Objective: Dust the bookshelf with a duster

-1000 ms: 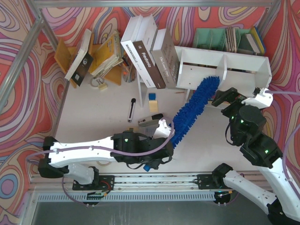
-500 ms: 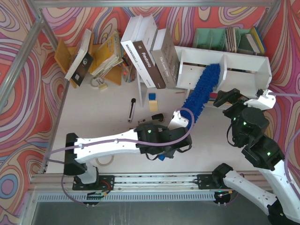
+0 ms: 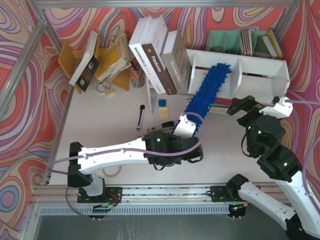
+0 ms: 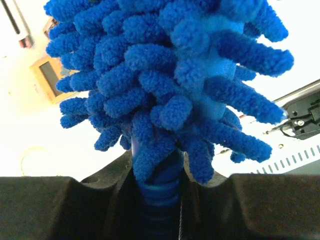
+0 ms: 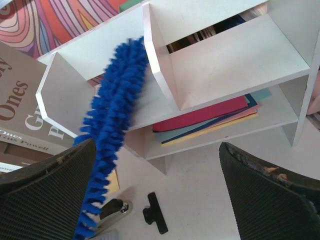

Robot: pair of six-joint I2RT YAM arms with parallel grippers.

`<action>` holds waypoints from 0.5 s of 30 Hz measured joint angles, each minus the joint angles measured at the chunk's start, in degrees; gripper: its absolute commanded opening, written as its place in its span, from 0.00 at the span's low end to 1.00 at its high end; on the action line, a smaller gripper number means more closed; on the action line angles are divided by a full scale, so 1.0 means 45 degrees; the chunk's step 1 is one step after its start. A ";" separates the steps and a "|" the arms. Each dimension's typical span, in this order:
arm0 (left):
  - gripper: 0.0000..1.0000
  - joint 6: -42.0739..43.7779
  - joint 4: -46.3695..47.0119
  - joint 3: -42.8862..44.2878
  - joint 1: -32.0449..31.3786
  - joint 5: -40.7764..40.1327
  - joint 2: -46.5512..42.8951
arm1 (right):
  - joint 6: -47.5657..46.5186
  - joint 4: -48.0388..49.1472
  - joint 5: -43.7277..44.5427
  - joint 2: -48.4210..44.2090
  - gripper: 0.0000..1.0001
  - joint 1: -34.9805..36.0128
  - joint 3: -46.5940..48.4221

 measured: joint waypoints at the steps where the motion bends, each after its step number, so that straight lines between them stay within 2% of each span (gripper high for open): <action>1: 0.00 -0.0228 -0.0083 -0.0214 -0.0087 -0.0209 -0.0199 | 0.0010 -0.0005 -0.0005 0.0005 0.99 0.0000 -0.0053; 8: 0.00 -0.2103 -0.0622 -0.1059 -0.0724 -0.1472 -0.1744 | 0.0024 0.0010 -0.0005 0.0117 0.99 0.0000 -0.0209; 15: 0.00 -0.2880 -0.0976 -0.1671 -0.1151 -0.1486 -0.1982 | 0.0024 0.0063 -0.0010 0.0219 0.99 0.0000 -0.0214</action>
